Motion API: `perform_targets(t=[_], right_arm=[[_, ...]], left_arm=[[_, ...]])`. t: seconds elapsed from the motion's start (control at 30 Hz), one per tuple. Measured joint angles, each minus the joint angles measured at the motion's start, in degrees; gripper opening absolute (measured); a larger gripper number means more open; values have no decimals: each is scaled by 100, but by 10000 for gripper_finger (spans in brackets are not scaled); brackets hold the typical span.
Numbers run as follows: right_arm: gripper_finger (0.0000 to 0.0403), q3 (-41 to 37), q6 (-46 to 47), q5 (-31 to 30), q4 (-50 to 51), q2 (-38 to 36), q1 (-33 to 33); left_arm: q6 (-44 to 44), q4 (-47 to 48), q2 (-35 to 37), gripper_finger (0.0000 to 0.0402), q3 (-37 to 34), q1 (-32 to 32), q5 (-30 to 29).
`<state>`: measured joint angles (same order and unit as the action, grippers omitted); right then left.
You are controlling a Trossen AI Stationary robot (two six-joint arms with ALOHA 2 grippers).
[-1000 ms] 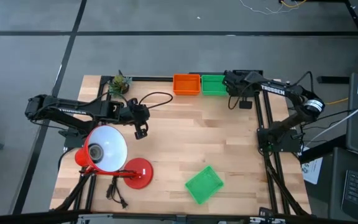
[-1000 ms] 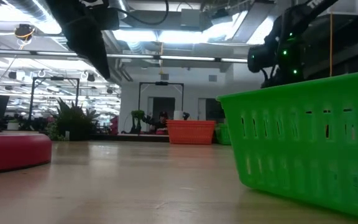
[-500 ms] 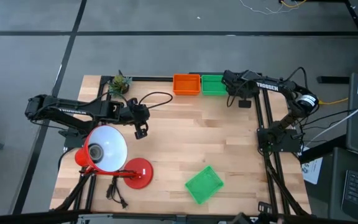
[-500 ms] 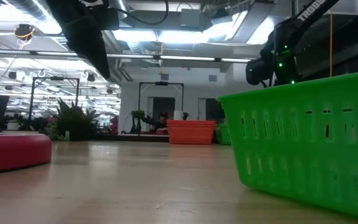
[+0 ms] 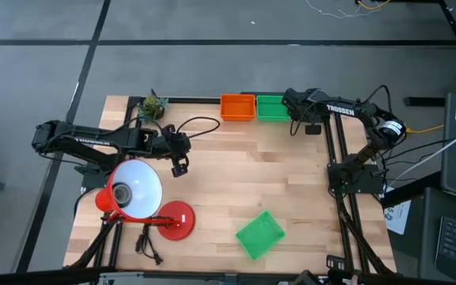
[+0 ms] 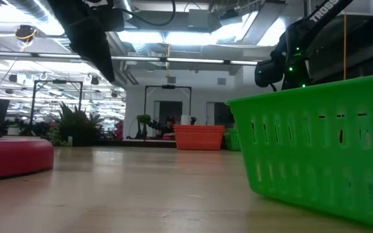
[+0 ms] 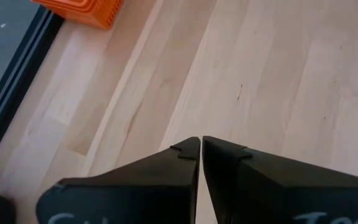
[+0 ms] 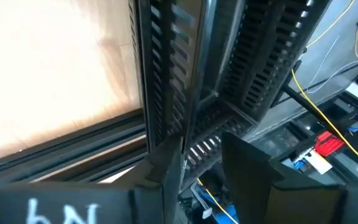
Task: Stack baskets by color
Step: Stack the bottom black bin on top of the top stacked black bins, then stack the bottom green bin on top of the top stacked green bin
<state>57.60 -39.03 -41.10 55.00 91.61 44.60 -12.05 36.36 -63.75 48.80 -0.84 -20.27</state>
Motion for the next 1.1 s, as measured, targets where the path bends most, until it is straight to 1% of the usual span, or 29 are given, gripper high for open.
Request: perform_targets(t=[0.17, 0.3, 0.47, 0.53, 0.6, 0.63, 0.67, 0.7, 0.83, 0.9, 0.97, 1.1], right_arm=[[116, 0, 364, -156, 62, 0, -2], [116, 0, 836, -180, 320, 0, -161], [116, 0, 1378, 316, 1054, 0, -519], [116, 0, 1758, 403, 1378, 0, -692], [116, 0, 2208, 688, 1798, 0, -865], [116, 0, 2434, 1011, 2003, 0, -951], [116, 0, 2628, 1504, 2160, 0, -1037], [116, 0, 2744, 2136, 2276, 0, -1111], [116, 0, 2983, 5159, 2284, 0, -1391], [116, 0, 2979, 6292, 2077, 0, -1600], [116, 0, 2986, 6972, 1666, -17, -1888], [116, 2, 3245, 7714, 581, -24, -2734]], left_arm=[[-2, 0, 0, 12, 0, 0, 0], [-2, 0, 0, 12, 0, 1, 0], [-2, 0, 0, 12, 0, 0, -2], [-2, 0, 0, 12, 0, 1, -1], [-2, 0, 0, 12, 0, 0, -2], [-2, 0, 0, 12, 0, 0, -2], [-2, 0, 0, 12, 0, 0, -2], [-2, 0, 0, 12, 0, 0, -2], [-2, 0, 0, 12, 0, 1, -1], [-2, -1, 0, 11, 0, 1, -1], [-2, -2, 0, 11, 0, 2, 0], [-2, 0, 0, 11, 0, 0, 0]])
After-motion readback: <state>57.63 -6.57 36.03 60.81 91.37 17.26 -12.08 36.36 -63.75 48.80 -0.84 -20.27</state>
